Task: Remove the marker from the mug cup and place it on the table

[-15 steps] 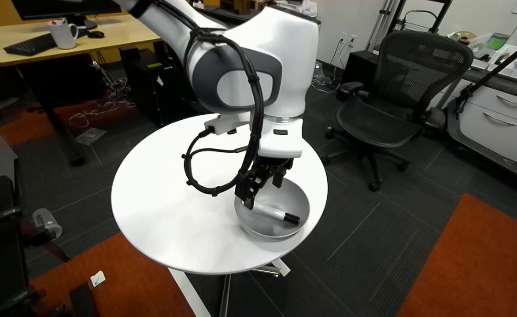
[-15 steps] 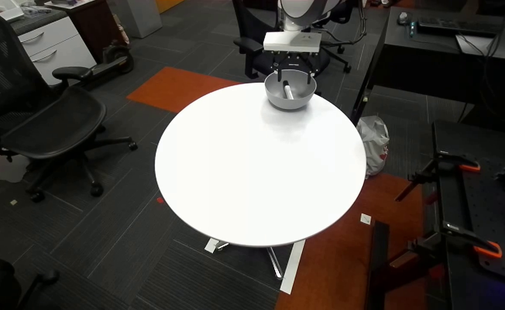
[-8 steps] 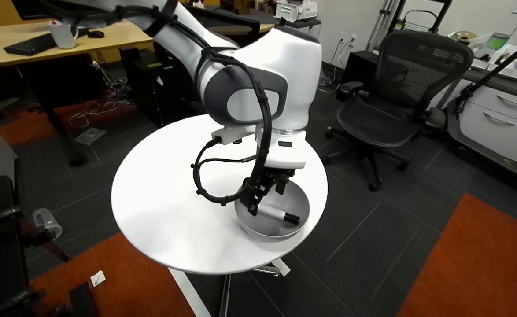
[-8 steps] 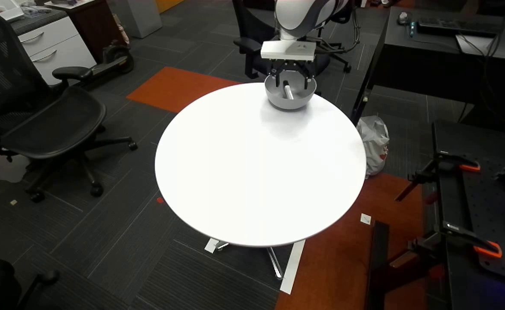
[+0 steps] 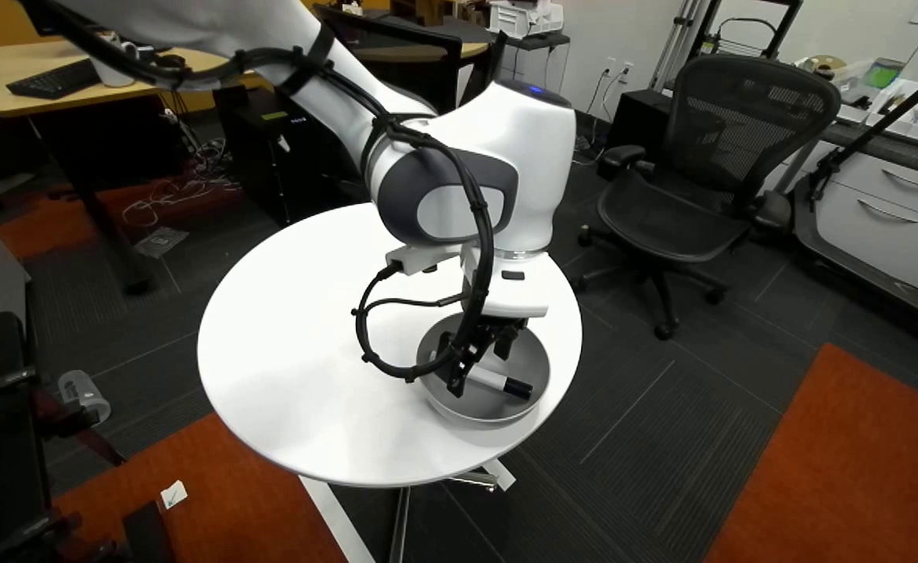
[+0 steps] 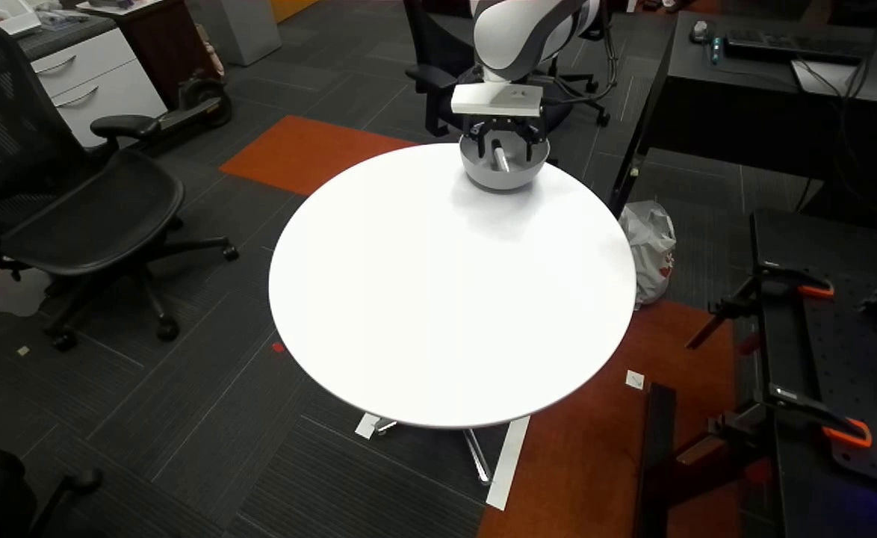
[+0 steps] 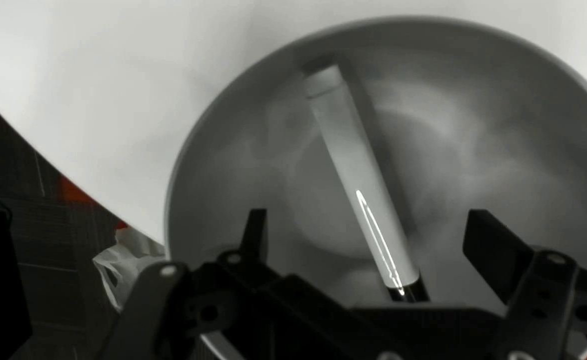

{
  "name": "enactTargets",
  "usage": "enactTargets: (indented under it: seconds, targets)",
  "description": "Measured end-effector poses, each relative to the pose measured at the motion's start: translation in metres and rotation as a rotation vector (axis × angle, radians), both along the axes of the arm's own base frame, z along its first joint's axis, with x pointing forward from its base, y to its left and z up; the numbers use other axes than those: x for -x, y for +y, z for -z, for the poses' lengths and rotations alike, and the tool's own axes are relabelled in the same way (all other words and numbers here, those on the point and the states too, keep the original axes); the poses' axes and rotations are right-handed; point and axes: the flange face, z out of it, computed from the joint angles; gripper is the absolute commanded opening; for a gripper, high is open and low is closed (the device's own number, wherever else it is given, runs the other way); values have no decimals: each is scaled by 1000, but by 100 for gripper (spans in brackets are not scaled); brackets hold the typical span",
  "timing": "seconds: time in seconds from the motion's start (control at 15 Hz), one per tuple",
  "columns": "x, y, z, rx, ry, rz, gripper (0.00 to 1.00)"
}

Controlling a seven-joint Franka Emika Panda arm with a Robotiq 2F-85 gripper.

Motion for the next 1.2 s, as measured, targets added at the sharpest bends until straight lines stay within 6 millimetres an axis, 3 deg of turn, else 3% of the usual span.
enactTargets:
  seconds: [0.07, 0.13, 0.73, 0.8, 0.93, 1.2]
  targets:
    - [0, -1, 2, 1, 1, 1, 75]
    - [-1, -2, 4, 1, 2, 3, 74]
    - [-3, -6, 16, 2, 6, 15, 5]
    - [-4, -6, 16, 2, 5, 16, 0]
    - [-4, -6, 16, 0, 3, 19, 5]
    - [-5, -9, 11, -3, -16, 37, 5]
